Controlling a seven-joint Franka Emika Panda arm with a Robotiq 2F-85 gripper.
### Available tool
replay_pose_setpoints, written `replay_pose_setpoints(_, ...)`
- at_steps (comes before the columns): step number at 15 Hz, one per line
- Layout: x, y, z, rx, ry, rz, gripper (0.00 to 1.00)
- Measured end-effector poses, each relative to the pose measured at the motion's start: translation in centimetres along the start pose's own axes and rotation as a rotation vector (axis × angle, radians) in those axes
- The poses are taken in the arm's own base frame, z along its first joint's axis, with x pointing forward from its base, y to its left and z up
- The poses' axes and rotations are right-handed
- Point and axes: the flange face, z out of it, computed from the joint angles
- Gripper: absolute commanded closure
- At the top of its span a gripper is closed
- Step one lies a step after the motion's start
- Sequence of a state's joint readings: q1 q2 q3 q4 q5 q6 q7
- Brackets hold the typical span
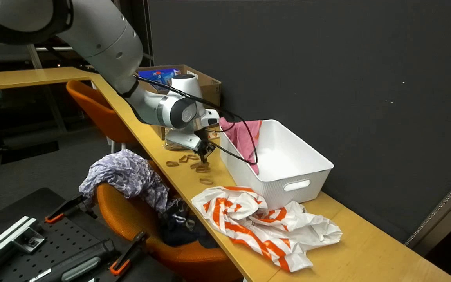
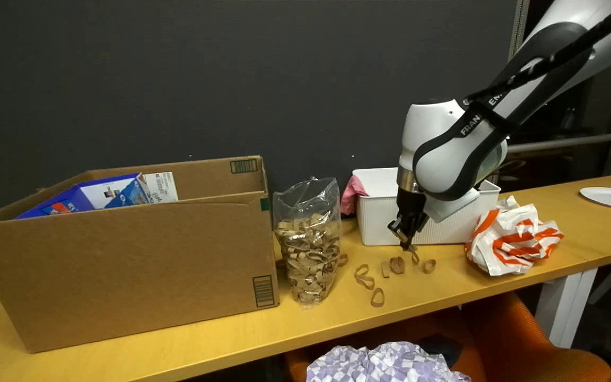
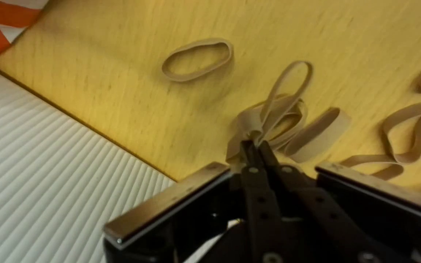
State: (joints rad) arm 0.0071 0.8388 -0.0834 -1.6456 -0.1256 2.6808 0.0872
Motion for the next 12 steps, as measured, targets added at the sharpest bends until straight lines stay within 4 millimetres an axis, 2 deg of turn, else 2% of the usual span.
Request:
replay_pose_setpoints(3, 0.5, -0.5, 1.5, -0.001, -0.012, 0.004, 0.54)
replay_pose_setpoints(6, 0.7, -0.8, 2.8, 0.000, -0.023, 0.009, 0.31)
replay_pose_setpoints(10, 0.8, -1.4, 3.5, 0.002, -0.025, 0.014, 0.01)
replay_pose_setpoints(12, 0.7, -1.7, 3.7, 0.004, -0.027, 0.015, 0.00)
